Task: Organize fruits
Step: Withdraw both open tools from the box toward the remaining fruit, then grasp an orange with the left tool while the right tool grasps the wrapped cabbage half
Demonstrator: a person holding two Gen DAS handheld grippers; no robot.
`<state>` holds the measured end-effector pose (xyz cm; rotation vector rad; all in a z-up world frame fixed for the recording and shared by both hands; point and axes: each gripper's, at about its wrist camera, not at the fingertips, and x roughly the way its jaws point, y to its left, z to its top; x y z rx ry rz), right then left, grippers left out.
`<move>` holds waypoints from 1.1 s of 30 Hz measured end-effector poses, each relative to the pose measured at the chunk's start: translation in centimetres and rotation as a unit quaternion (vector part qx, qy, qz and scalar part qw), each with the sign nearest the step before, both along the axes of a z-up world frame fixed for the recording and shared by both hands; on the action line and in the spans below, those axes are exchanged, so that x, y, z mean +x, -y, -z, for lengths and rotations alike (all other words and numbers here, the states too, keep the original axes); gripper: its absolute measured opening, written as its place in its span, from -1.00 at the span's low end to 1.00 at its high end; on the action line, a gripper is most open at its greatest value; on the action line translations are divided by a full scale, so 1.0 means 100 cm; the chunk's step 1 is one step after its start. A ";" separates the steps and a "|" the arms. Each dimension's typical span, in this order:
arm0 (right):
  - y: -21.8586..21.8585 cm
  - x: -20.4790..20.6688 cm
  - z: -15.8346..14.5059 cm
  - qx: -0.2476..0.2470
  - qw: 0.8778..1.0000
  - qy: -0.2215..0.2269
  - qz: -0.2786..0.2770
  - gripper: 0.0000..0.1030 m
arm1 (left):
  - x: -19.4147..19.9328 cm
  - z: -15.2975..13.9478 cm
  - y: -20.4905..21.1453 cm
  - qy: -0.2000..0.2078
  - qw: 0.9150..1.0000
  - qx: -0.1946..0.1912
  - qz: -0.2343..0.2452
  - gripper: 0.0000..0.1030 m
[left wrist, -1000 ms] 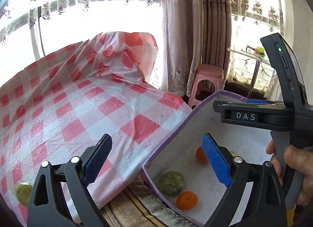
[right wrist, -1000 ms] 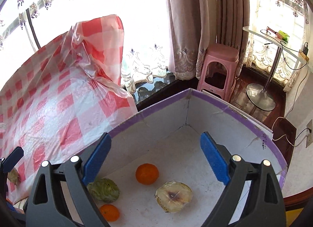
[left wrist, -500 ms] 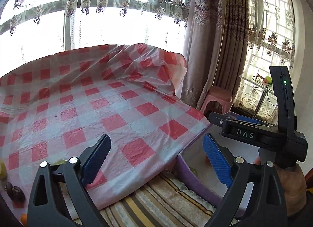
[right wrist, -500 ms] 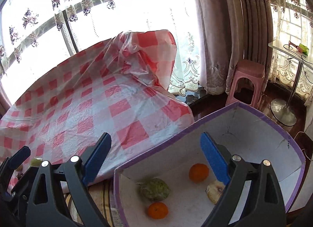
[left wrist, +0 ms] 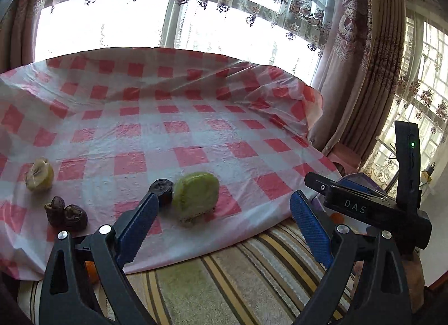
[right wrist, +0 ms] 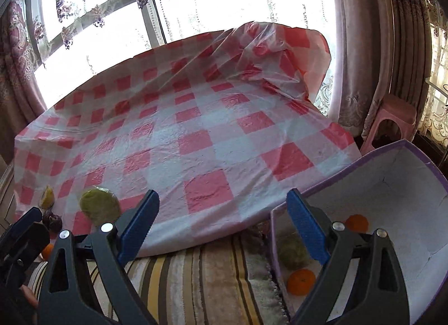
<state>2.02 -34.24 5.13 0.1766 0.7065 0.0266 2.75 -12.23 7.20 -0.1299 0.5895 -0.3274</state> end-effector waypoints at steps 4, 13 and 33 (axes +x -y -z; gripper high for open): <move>-0.027 -0.003 0.004 -0.010 0.999 -0.003 -0.032 0.79 | -0.007 0.005 -0.026 -0.016 0.999 -0.020 -0.027 0.78; -0.064 -0.004 0.003 -0.017 0.996 -0.004 -0.084 0.79 | -0.026 0.018 -0.074 -0.054 0.994 -0.040 -0.084 0.62; -0.126 0.017 0.022 -0.069 0.982 -0.040 -0.170 0.79 | -0.019 0.058 -0.131 -0.151 0.974 -0.086 -0.143 0.20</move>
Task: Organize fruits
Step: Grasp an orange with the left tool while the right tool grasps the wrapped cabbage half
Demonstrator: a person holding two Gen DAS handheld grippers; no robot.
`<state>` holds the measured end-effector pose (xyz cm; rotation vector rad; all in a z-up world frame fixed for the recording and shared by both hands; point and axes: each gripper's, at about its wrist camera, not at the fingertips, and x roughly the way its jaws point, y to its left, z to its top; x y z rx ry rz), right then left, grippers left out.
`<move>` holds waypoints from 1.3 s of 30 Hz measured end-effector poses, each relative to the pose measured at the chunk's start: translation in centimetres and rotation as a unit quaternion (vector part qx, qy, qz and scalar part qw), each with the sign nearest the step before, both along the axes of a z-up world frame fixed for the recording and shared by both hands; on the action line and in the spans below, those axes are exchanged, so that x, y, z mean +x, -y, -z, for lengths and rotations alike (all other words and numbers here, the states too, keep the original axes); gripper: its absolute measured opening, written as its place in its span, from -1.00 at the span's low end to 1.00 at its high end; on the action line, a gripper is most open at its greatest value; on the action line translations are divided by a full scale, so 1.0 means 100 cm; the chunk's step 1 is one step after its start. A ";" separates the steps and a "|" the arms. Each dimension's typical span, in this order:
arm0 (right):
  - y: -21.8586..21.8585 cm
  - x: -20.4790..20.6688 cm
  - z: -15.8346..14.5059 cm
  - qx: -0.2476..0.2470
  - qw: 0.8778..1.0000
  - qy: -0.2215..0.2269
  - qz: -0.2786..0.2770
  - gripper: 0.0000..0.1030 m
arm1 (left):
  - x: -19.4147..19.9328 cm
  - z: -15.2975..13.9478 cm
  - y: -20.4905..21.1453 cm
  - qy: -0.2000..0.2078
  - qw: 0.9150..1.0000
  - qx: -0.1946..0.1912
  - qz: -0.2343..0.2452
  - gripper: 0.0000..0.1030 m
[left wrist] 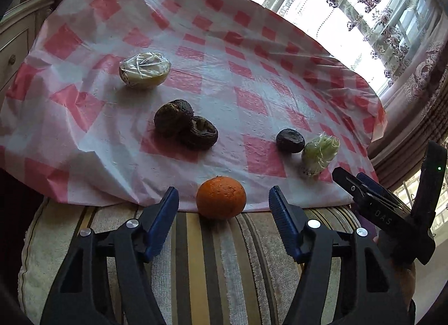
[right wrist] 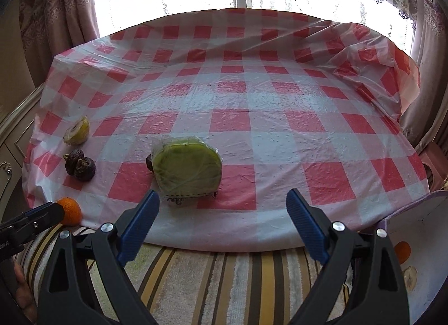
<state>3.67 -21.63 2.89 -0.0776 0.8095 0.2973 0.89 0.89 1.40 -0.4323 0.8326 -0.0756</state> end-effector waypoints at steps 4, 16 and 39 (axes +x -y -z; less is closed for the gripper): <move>-0.009 0.008 0.004 -0.007 1.000 -0.011 -0.011 0.79 | 0.004 0.005 0.002 -0.011 1.000 0.000 0.007 0.06; -0.030 0.026 0.017 -0.033 0.999 -0.031 -0.028 0.79 | 0.009 0.009 0.007 -0.019 1.000 0.005 0.015 -0.15; -0.041 0.031 0.018 -0.037 0.998 -0.025 -0.042 0.28 | 0.009 0.008 0.013 -0.013 0.999 0.028 0.019 -0.30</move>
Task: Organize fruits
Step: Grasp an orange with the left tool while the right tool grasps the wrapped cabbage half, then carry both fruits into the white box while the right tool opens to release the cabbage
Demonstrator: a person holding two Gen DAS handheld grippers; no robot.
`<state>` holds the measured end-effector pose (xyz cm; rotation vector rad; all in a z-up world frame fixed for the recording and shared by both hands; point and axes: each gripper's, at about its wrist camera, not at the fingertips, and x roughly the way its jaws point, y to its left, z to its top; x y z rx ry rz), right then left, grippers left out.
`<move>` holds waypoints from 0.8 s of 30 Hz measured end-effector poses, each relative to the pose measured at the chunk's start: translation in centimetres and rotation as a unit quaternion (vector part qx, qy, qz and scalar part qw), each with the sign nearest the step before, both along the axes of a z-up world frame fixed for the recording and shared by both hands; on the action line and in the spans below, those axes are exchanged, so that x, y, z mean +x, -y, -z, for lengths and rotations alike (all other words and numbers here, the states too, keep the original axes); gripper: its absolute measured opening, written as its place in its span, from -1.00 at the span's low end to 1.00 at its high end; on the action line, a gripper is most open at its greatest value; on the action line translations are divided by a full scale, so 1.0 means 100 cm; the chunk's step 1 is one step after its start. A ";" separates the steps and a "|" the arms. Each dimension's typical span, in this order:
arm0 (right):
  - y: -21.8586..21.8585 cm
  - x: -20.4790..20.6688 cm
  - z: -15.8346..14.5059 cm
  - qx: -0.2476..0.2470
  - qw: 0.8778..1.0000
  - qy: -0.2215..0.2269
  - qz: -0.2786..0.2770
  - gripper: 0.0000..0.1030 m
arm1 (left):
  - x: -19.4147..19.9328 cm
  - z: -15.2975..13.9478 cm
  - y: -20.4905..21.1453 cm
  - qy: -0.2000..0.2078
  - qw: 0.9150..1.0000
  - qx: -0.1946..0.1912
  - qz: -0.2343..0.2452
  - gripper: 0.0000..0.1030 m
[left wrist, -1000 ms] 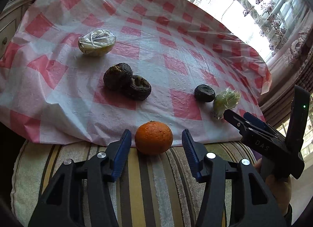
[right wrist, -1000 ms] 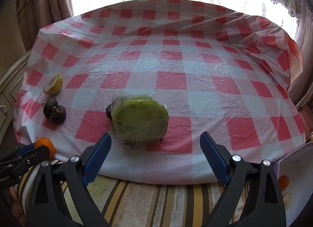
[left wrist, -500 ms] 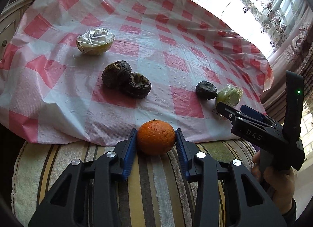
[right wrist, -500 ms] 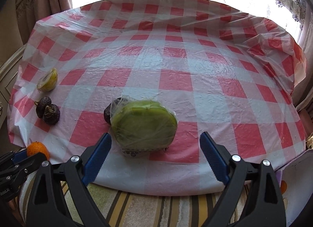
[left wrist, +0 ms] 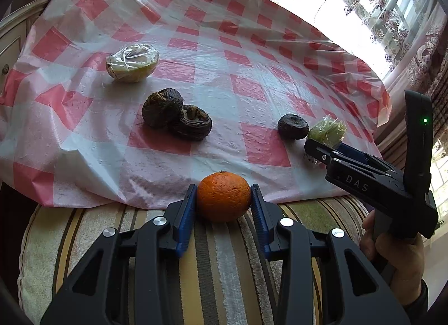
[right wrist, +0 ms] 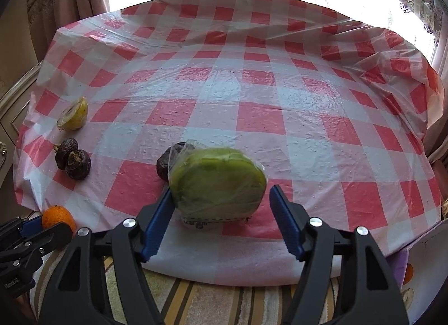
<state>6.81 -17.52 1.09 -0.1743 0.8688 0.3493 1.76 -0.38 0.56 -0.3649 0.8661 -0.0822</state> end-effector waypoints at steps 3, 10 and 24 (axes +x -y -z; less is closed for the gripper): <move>-0.001 -0.002 -0.001 0.000 1.000 0.004 0.000 0.21 | 0.000 0.000 0.001 0.001 1.000 0.001 0.002 -0.30; 0.010 -0.004 -0.004 0.027 1.000 0.000 0.004 0.21 | 0.000 0.000 0.000 0.004 1.000 0.000 0.005 -0.31; 0.022 -0.012 -0.012 0.048 0.999 0.005 0.013 0.21 | 0.000 -0.002 0.004 0.009 1.000 -0.001 0.014 -0.32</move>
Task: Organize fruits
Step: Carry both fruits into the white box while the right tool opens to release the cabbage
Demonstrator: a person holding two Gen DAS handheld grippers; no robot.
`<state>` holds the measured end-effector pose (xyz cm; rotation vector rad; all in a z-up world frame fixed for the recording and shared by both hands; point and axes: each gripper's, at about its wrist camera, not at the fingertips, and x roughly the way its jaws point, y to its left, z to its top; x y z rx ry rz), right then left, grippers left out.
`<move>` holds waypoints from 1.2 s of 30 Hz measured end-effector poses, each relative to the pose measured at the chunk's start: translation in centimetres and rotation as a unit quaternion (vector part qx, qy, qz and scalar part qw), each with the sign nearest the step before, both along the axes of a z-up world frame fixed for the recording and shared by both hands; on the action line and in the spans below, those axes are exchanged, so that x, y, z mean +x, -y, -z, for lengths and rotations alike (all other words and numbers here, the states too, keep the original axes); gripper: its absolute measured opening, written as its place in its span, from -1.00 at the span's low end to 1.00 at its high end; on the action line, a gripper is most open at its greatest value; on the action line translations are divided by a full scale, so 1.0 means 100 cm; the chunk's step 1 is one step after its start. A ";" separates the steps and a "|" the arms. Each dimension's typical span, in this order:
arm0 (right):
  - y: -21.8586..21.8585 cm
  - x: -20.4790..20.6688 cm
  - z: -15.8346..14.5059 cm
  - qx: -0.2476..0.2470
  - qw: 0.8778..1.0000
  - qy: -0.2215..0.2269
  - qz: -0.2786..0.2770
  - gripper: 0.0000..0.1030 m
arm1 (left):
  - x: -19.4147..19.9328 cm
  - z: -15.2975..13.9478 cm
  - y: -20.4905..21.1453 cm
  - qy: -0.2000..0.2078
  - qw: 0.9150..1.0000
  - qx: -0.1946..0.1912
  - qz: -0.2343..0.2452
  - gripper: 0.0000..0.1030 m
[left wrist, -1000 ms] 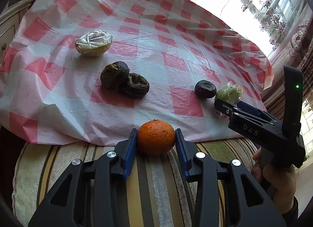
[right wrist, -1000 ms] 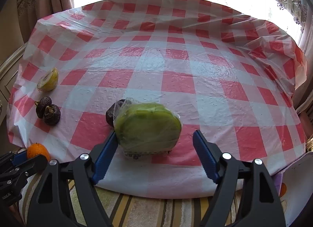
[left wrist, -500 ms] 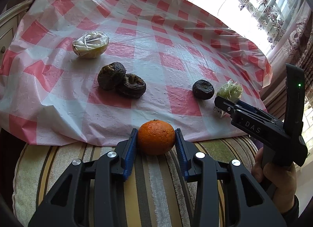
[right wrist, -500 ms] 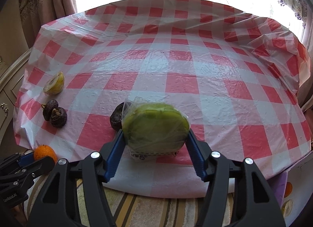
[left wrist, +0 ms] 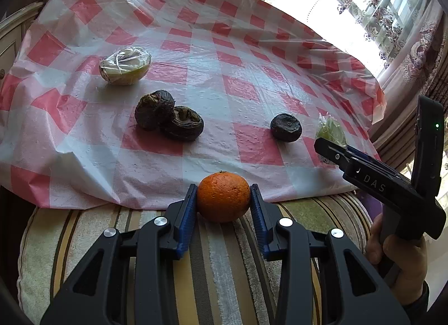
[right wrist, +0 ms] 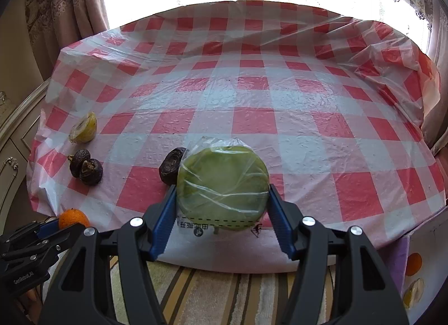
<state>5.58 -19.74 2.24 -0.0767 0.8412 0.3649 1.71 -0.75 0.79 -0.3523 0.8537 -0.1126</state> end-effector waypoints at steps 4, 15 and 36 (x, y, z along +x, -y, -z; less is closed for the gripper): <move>0.005 -0.004 -0.003 0.004 1.000 0.001 0.003 0.21 | 0.000 -0.001 0.001 0.002 1.000 0.001 0.004 -0.32; 0.027 -0.016 -0.011 0.017 1.000 -0.001 0.016 0.21 | -0.001 -0.014 0.011 0.017 0.999 0.019 0.023 -0.32; 0.144 -0.048 -0.024 0.012 0.994 -0.002 0.108 0.21 | 0.015 -0.042 0.085 0.046 0.991 0.056 0.117 -0.32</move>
